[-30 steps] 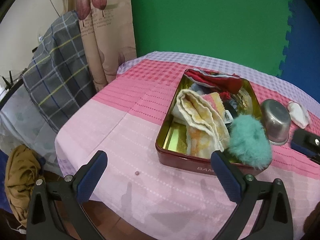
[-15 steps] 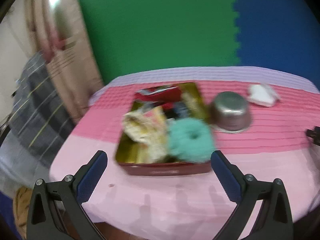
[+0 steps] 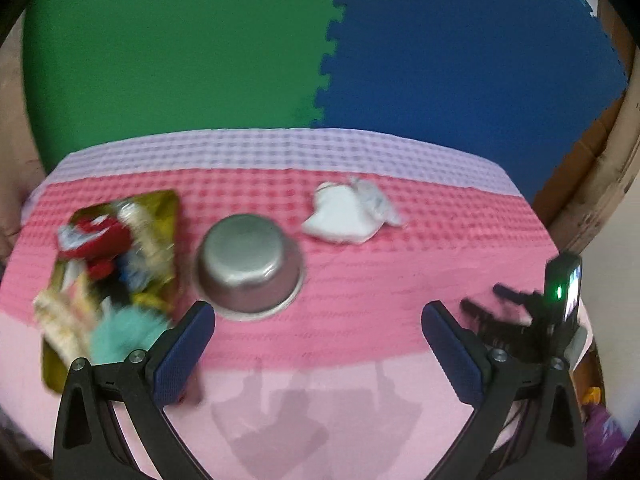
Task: Organize soft objects
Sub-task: 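Move the left gripper to the white sock and grasp it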
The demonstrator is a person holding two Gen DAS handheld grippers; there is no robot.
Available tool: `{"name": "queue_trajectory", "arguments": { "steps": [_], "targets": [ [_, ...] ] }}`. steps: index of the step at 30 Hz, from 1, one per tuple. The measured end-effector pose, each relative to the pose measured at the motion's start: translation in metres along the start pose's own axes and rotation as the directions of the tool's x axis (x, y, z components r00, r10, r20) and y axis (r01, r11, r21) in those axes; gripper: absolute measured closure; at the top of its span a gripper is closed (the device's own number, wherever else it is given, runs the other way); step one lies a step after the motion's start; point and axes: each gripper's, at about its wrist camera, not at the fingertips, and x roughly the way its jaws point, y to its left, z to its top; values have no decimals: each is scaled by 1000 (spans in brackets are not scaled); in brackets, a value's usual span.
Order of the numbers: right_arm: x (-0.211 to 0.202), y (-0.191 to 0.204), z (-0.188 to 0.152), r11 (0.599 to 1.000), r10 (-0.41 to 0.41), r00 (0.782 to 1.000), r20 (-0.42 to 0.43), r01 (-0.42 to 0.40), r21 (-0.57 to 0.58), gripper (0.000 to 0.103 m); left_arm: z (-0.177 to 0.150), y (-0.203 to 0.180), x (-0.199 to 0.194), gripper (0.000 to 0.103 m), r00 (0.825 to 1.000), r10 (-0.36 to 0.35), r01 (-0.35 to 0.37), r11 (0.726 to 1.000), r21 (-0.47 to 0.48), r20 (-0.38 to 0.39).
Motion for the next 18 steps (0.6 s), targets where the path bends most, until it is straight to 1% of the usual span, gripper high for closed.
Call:
{"name": "queue_trajectory", "arguments": {
  "steps": [2, 4, 5, 7, 10, 14, 16, 18],
  "targets": [
    [-1, -3, 0, 1000, 20, 1000, 6, -20, 11, 26, 17, -10, 15, 1, 1000, -18, 18, 1000, 4, -9],
    [-2, -6, 0, 999, 40, 999, 12, -41, 25, 26, 30, -16, 25, 1, 998, -55, 55, 998, 26, -4],
    [-2, -7, 0, 999, 46, 999, 14, -46, 28, 26, 39, -22, 35, 1, 995, -95, 95, 993, 63, -8],
    [-3, -8, -1, 997, 63, 998, 19, -64, 31, 26, 49, -29, 49, 1, 992, -121, 124, 986, 110, -41],
    [-4, -8, -2, 996, 81, 996, 23, -81, 32, 26, 63, -37, 79, 1, 986, -140, 155, 971, 183, -90],
    [-6, -8, -2, 994, 101, 994, 27, -102, 34, 26, 72, -40, 113, 1, 974, -152, 186, 959, 213, -169],
    [-7, -8, -2, 993, 108, 994, 28, -109, 34, 26, 76, -42, 127, 1, 974, -126, 169, 959, 227, -190],
    [-7, -9, -2, 993, 115, 993, 29, -116, 33, 26, 80, -43, 144, 1, 964, -137, 191, 953, 235, -230]
  ]
}}
